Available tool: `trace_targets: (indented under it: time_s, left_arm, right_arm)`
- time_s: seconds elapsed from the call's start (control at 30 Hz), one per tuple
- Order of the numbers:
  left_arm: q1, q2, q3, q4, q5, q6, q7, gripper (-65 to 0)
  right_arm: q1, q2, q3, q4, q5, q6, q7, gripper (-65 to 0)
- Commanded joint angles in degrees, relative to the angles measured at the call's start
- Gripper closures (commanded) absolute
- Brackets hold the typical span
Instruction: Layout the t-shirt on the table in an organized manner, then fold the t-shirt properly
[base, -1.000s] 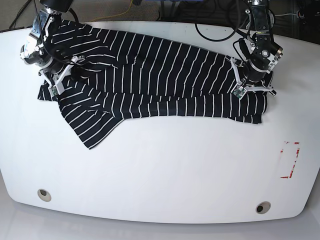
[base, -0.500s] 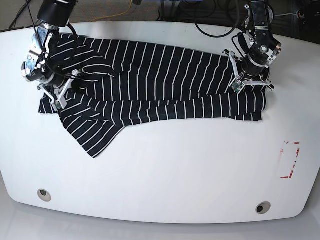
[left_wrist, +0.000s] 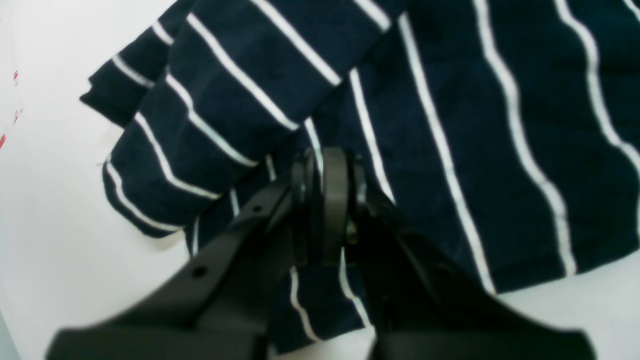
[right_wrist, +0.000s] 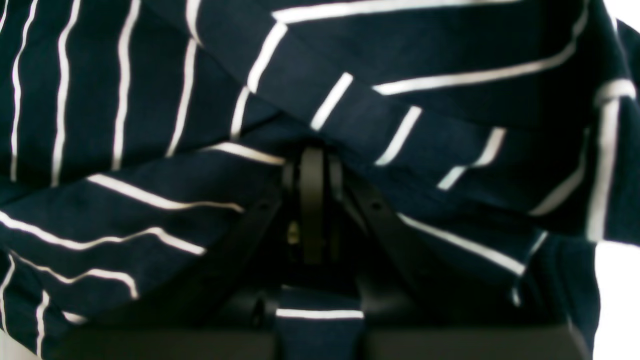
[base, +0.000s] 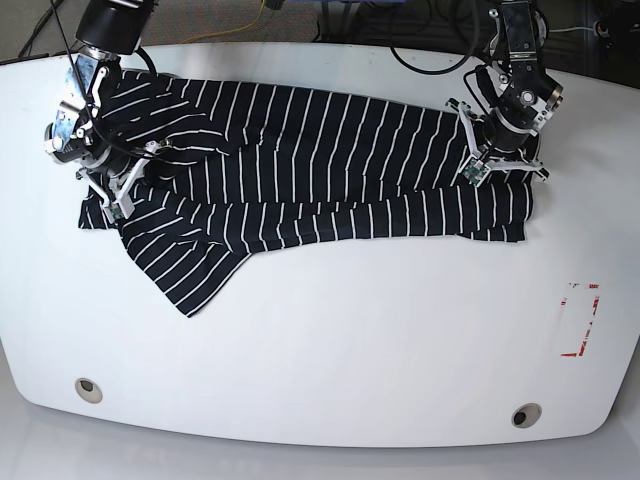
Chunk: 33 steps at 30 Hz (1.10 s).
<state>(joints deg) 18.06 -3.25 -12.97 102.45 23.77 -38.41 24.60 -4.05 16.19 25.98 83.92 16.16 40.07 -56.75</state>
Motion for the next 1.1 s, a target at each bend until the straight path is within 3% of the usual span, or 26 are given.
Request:
trace_targets:
  time_s: [0.0, 0.53, 1.07]
  left_arm:
    - [-0.3, -0.1, -1.2, 2.3, -0.8, 0.3, -0.7, -2.5]
    - [-8.9, 0.8, -3.2, -2.7, -0.6, 0.5, -0.7, -2.5]
    - [-6.3, -0.1, -3.9, -10.1, -0.8, 0.5, -0.8, -2.5]
  right_arm:
    - [-1.0, 0.0, -0.4, -0.8, -3.1, -0.1, -4.6, -0.8]
    - [-1.3, -0.3, -0.2, -0.5, -3.1, -0.1, -4.6, -0.8]
    - [-1.3, -0.1, 0.1, -0.4, -3.1, -0.1, -4.6, -0.8]
